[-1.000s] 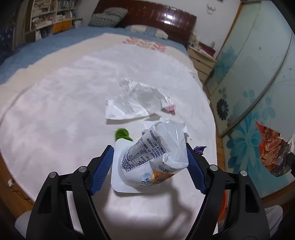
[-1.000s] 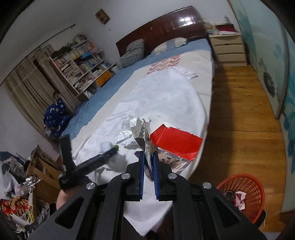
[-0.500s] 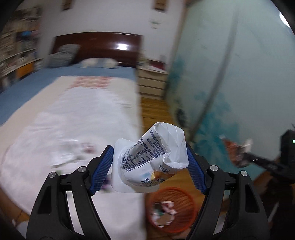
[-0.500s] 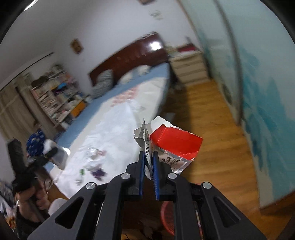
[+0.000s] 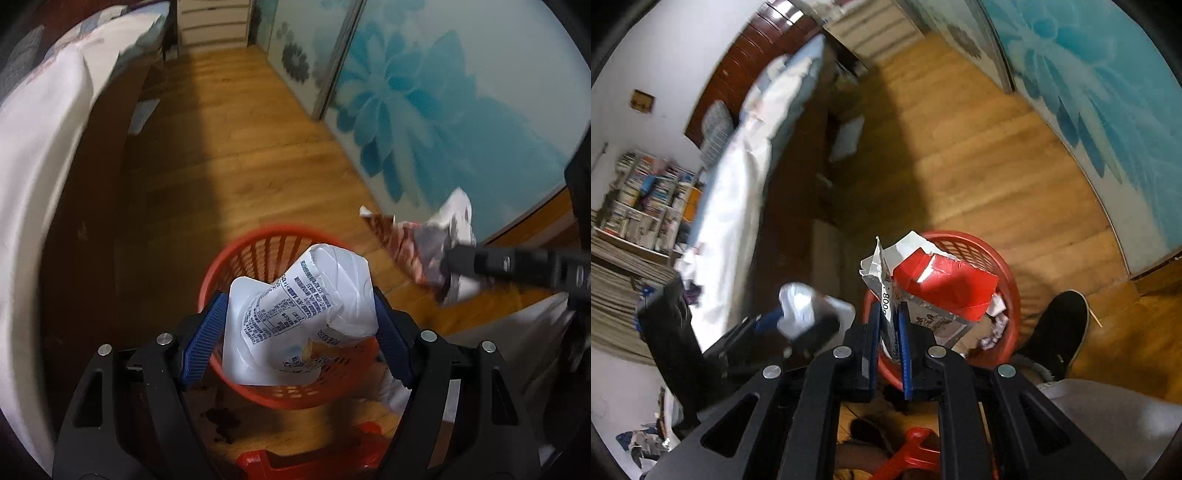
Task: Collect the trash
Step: 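Carry cup and carton over the red wastebasket and open both tools, then move both tools back over the remaining trash on the bed, then grasp the pink-and-white wrapper with the right tool while the left tool grasps the white plastic bag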
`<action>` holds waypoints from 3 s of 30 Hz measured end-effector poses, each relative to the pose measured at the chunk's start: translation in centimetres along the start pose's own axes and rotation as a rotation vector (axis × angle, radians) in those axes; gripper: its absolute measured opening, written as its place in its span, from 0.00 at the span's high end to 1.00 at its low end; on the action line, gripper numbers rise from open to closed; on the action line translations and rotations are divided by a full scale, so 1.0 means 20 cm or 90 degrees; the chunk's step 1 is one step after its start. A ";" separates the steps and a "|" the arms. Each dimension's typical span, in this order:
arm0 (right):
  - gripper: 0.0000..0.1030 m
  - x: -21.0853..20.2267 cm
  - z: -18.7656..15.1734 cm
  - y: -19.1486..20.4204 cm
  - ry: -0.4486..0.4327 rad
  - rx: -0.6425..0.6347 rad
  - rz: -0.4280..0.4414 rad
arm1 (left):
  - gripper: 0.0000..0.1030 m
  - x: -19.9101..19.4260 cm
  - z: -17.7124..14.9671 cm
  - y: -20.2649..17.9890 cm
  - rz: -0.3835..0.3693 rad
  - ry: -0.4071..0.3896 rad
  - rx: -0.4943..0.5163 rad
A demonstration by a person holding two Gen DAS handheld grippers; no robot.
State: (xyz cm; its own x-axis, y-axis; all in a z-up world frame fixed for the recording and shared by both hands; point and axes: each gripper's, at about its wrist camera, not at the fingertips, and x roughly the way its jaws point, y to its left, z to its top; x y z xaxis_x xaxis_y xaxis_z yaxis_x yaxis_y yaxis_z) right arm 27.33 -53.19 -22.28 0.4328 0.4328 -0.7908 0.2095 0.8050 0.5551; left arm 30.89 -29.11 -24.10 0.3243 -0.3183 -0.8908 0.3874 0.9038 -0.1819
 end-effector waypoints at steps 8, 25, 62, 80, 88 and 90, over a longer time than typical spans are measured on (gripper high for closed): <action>0.35 0.17 0.04 -0.05 0.022 0.073 0.020 | 0.23 0.08 -0.03 0.02 0.032 0.032 0.023; 0.33 0.02 0.02 0.16 -0.053 -0.024 0.031 | 0.16 -0.72 0.02 0.17 0.077 -0.132 0.016; 0.28 0.66 0.26 2.33 -0.008 -0.487 0.000 | 0.09 -1.34 -0.62 1.11 0.141 -0.291 -0.291; 0.78 1.10 0.17 2.44 0.038 -0.541 -0.076 | 0.09 -1.37 -0.60 1.15 0.124 -0.313 -0.302; 0.79 0.66 0.11 2.35 -0.022 -0.546 0.016 | 0.08 -1.41 -0.39 1.41 0.174 -0.355 -0.303; 0.79 0.52 0.05 2.26 -0.028 -0.535 0.042 | 0.08 -1.34 -0.25 1.54 0.162 -0.339 -0.309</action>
State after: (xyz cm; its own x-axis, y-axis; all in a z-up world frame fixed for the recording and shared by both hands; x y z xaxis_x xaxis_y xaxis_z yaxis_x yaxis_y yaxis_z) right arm 42.17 -12.64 -5.13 0.4582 0.4869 -0.7437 -0.5323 0.8203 0.2091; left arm 29.82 8.73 -8.00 0.7728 -0.0673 -0.6311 -0.1379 0.9528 -0.2704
